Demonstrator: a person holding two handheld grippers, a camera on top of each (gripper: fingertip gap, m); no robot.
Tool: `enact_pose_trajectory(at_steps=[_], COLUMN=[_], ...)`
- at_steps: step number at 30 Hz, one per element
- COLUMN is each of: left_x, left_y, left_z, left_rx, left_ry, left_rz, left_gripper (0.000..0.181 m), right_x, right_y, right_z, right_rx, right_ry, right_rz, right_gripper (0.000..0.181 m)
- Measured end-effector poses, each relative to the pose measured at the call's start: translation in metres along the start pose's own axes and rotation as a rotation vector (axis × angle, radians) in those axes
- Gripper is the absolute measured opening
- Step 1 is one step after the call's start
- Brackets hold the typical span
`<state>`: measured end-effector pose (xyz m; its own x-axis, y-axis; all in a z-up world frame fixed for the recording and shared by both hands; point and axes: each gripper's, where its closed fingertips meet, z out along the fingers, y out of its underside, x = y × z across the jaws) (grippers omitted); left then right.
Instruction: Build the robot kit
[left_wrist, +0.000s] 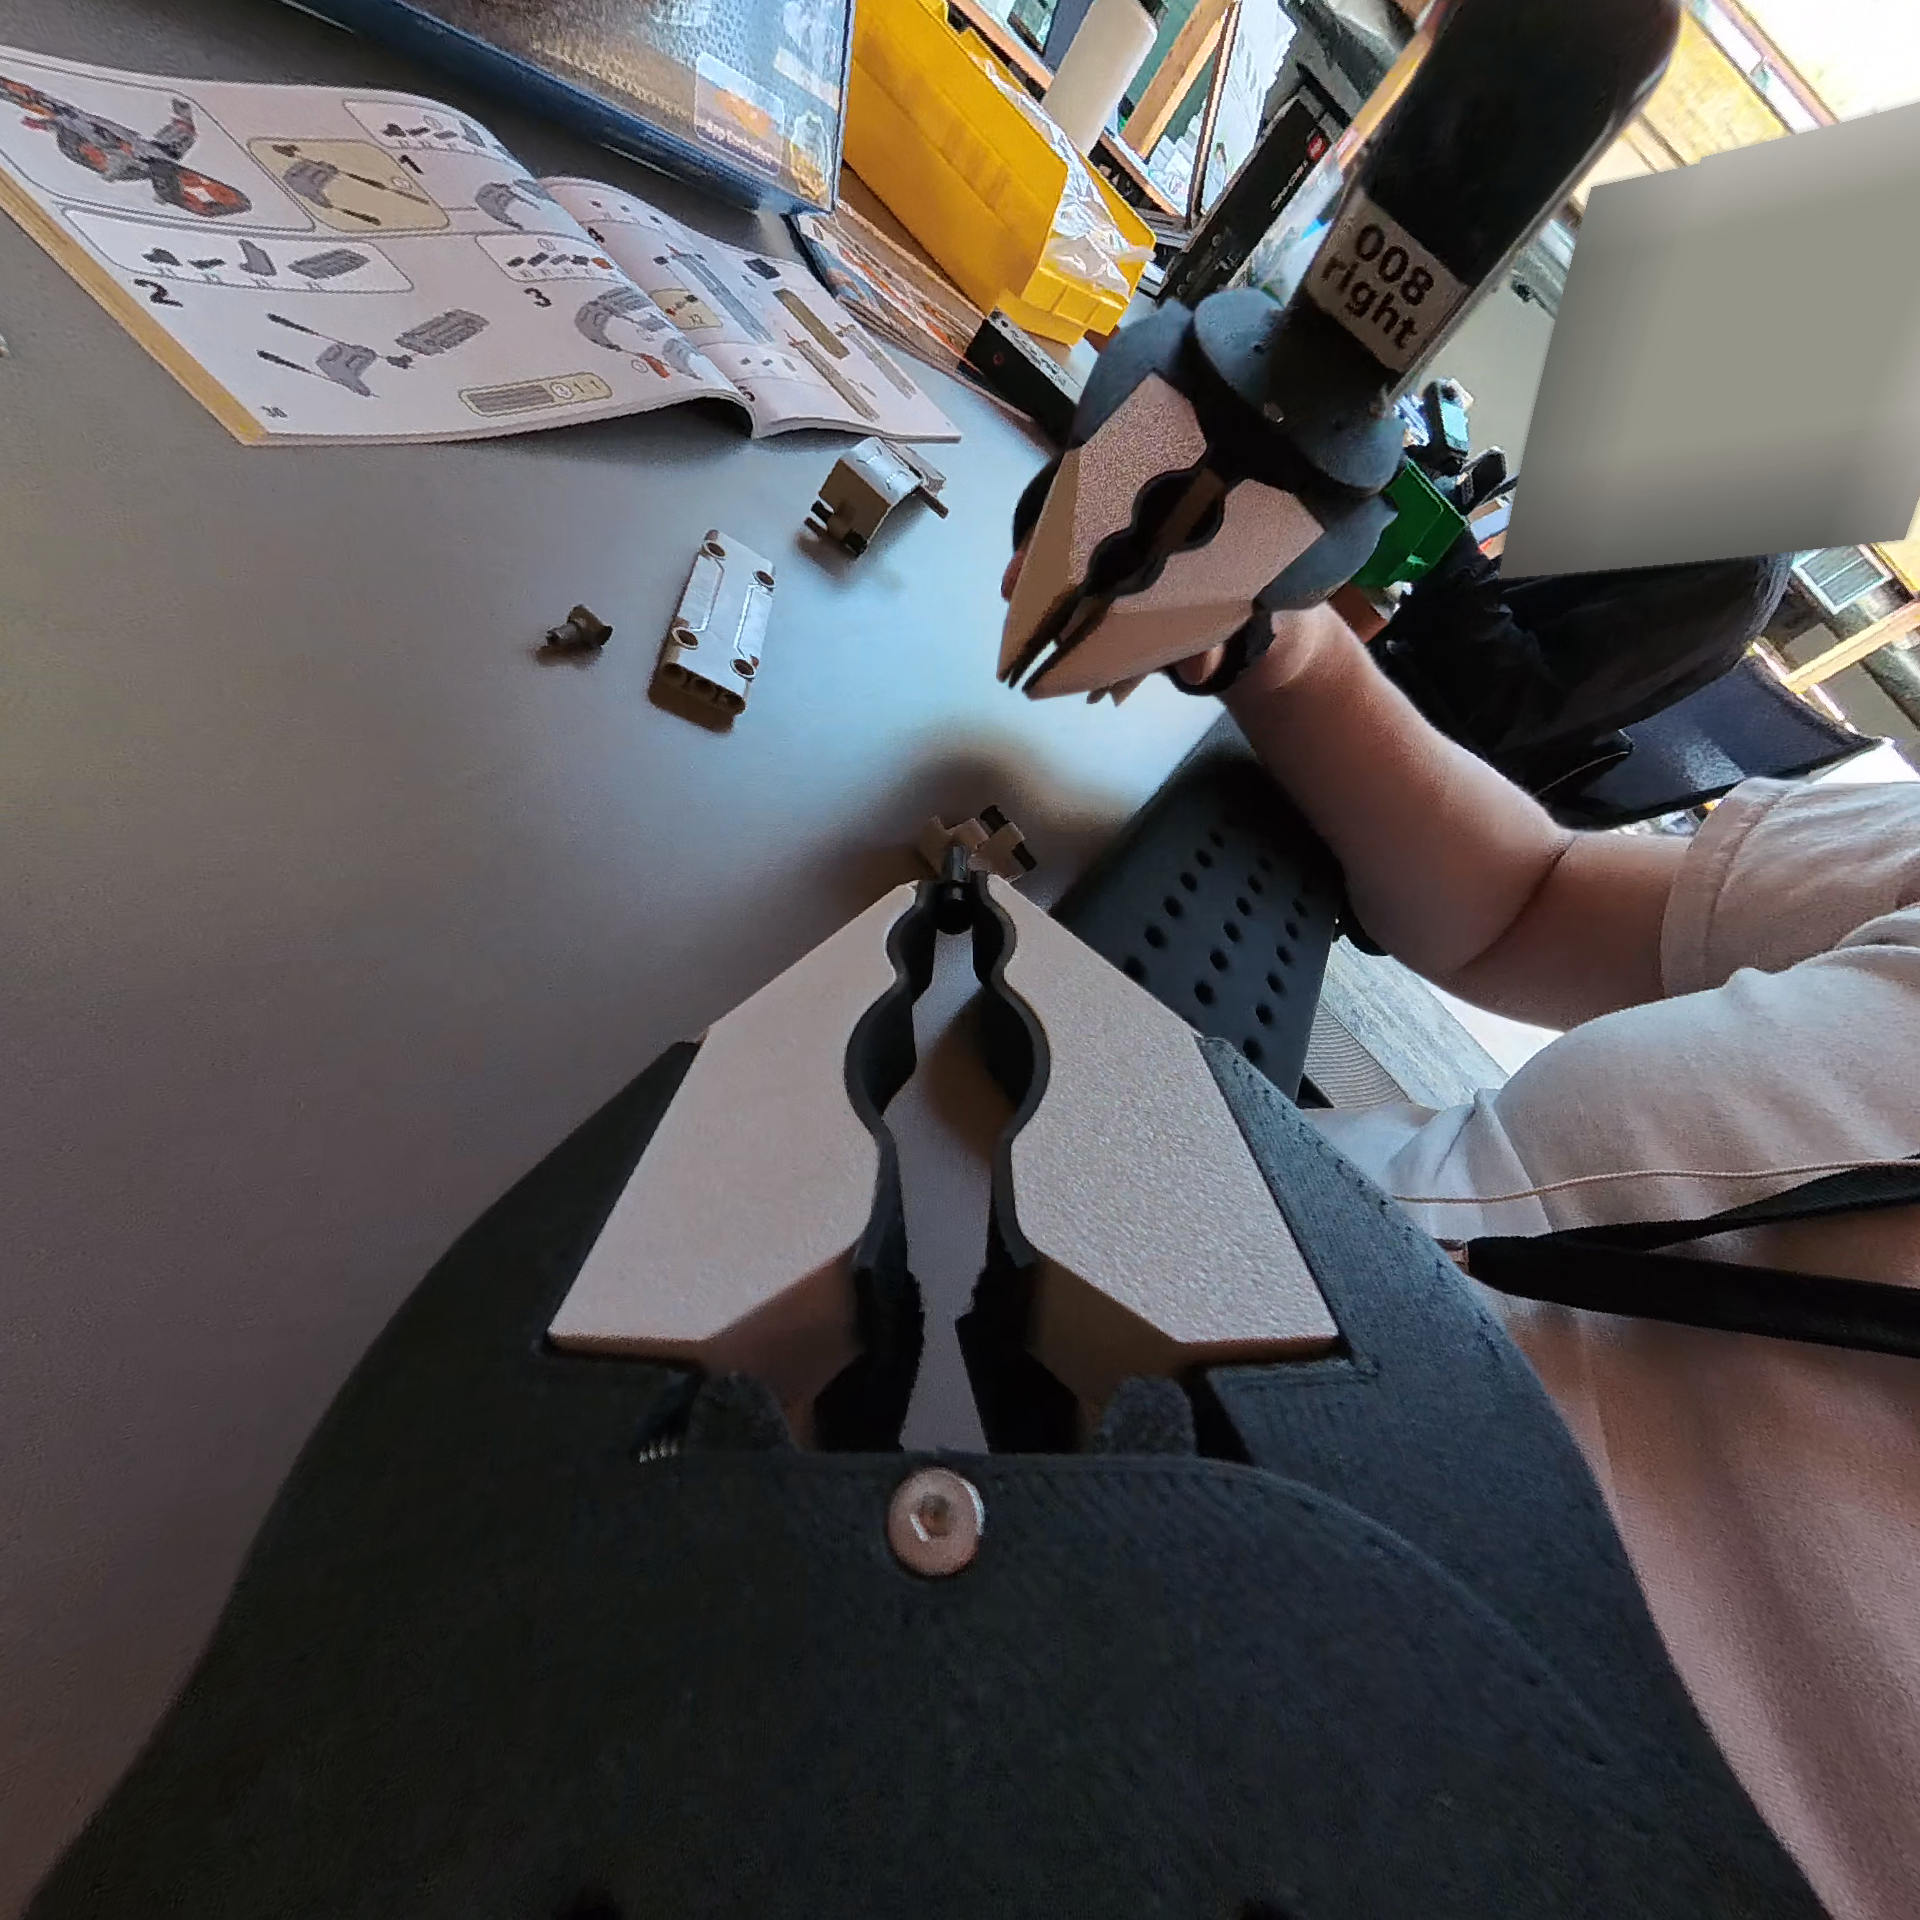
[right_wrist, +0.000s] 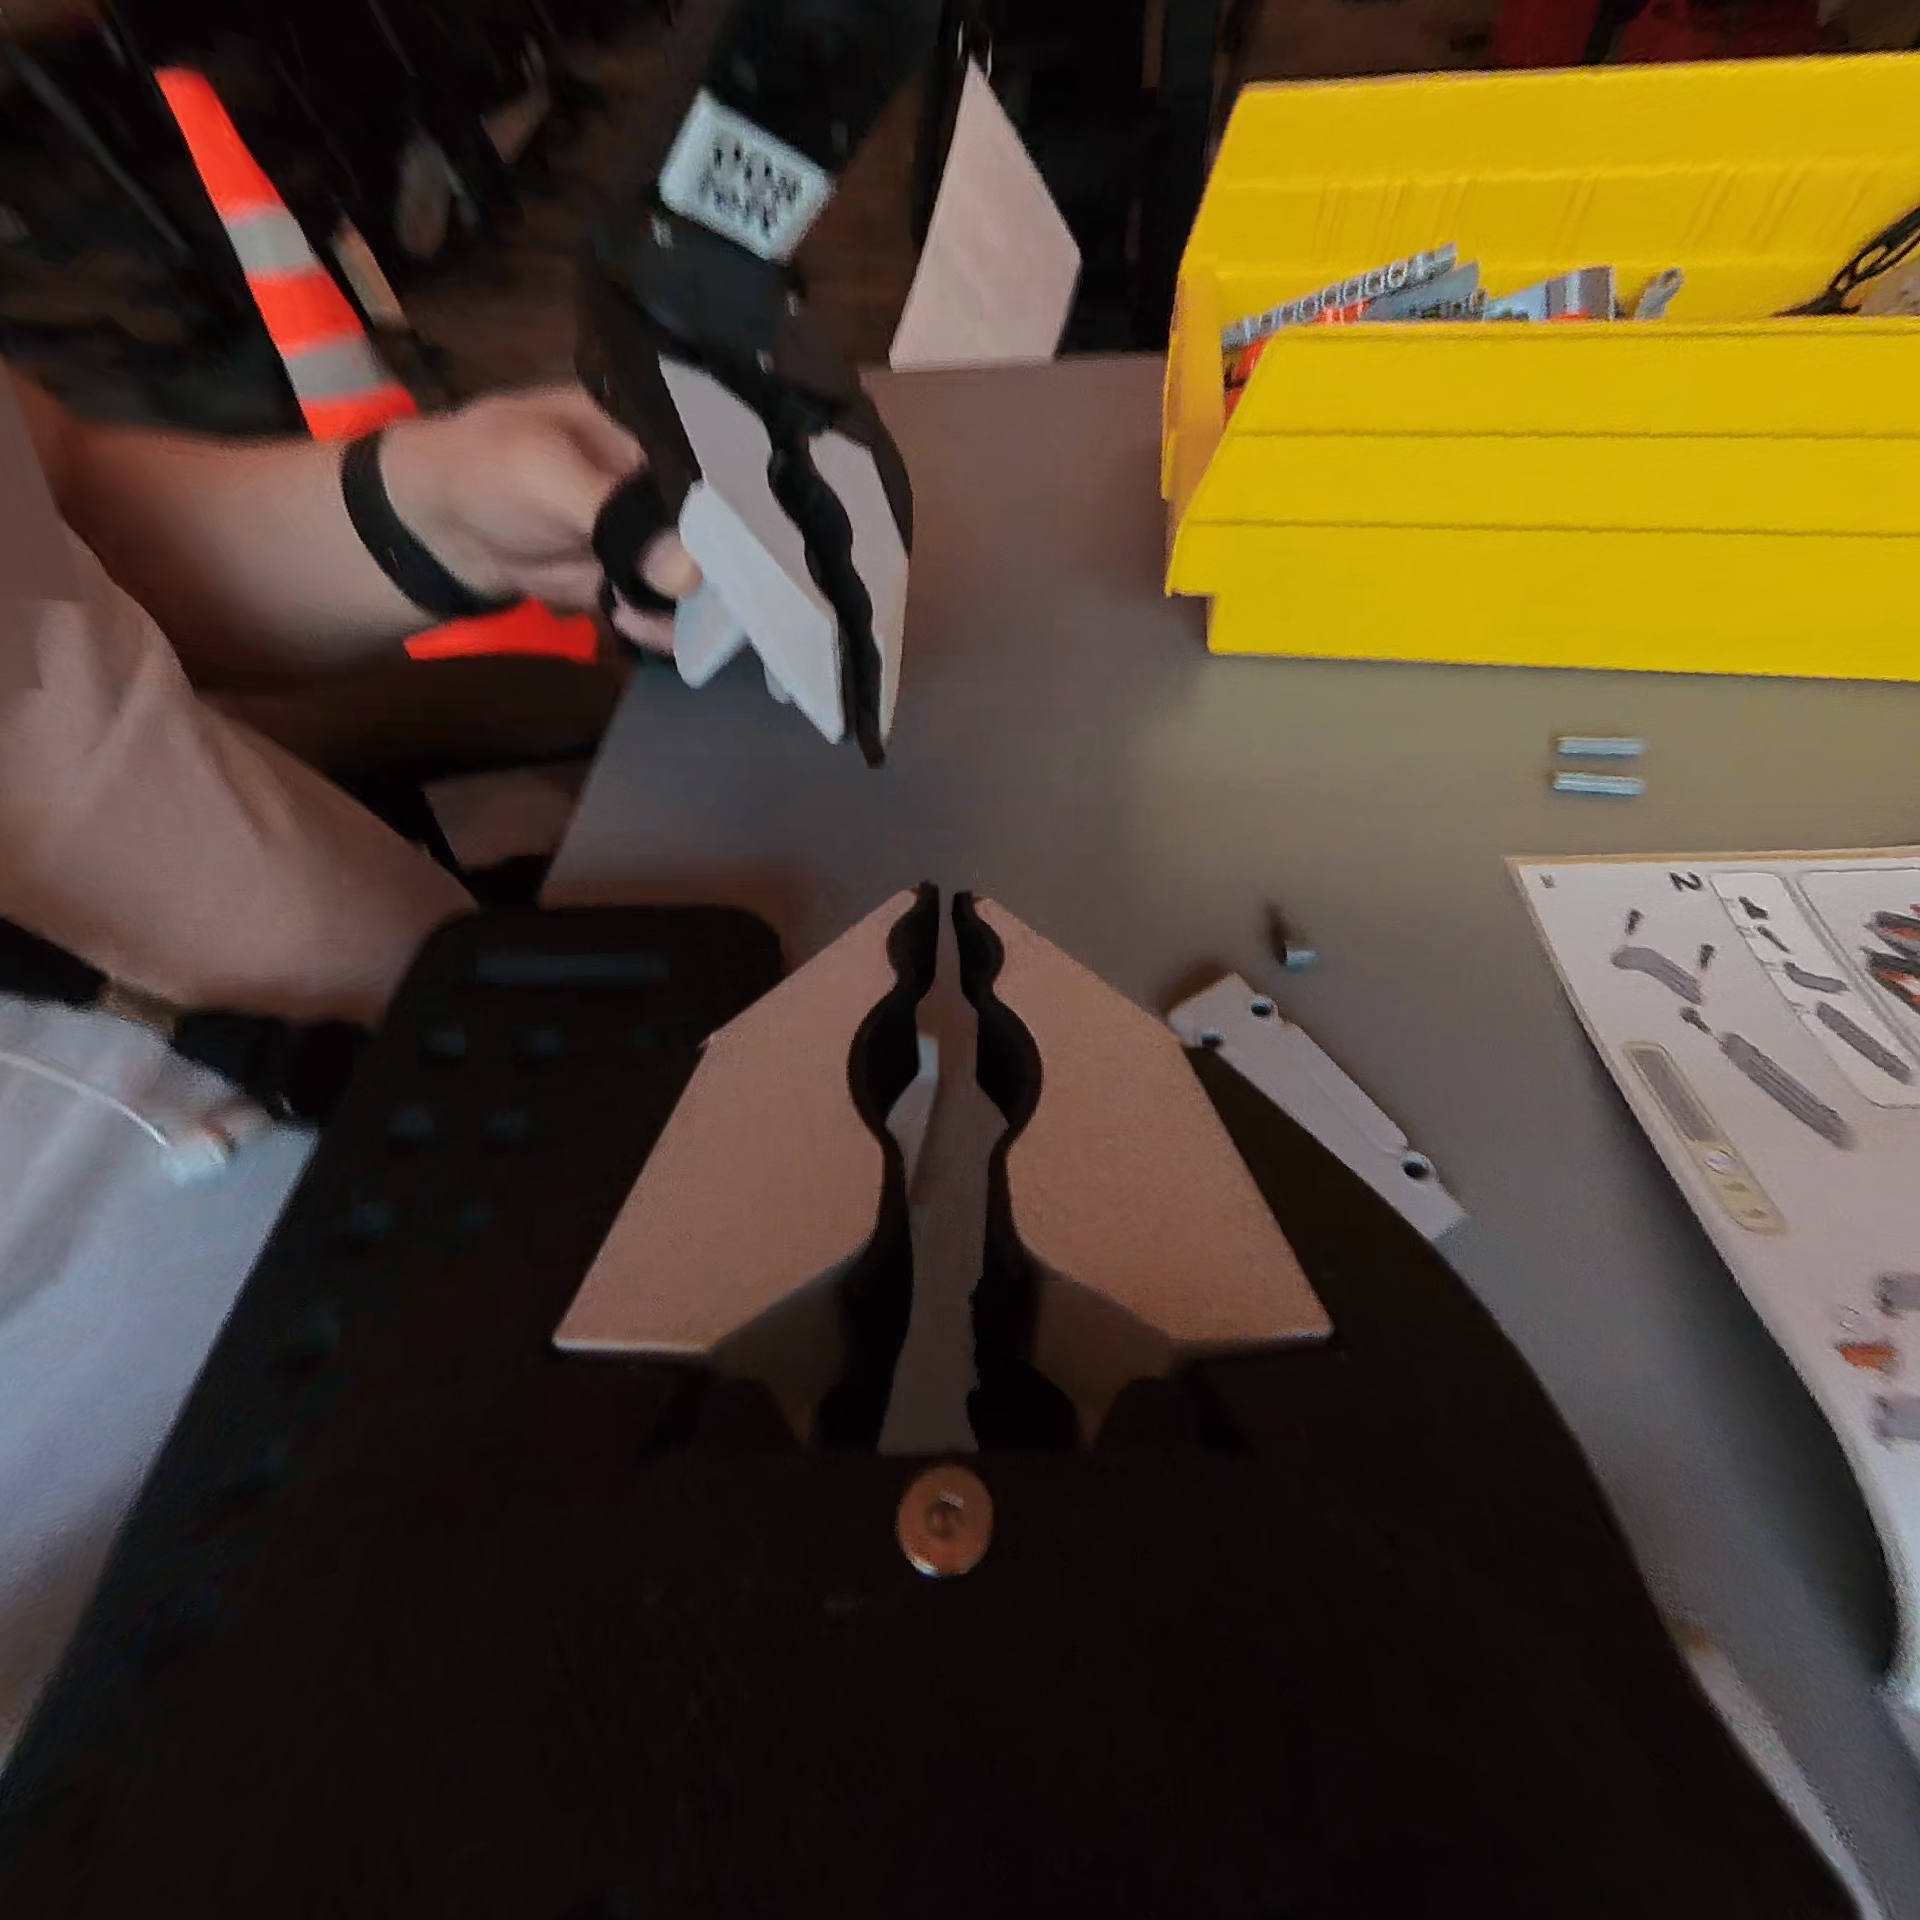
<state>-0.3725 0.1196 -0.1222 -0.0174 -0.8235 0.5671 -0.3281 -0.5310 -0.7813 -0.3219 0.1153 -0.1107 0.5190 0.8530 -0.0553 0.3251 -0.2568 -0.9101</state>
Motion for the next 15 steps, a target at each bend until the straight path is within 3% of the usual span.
enact_pose_trajectory(at_steps=[9, 15], left_x=[0.002, 0.007], left_y=[0.004, 0.008], left_z=[0.002, 0.005], left_rx=[-0.037, -0.063], left_ry=[0.038, 0.063], left_rz=[-0.021, -0.015], left_gripper=[0.004, 0.004], right_x=[-0.008, -0.010], right_y=[0.059, 0.050], right_z=[0.009, 0.018], right_rx=[-0.297, -0.212], right_ry=[-0.074, -0.199], right_rz=[0.018, 0.052], right_gripper=[0.022, 0.029])
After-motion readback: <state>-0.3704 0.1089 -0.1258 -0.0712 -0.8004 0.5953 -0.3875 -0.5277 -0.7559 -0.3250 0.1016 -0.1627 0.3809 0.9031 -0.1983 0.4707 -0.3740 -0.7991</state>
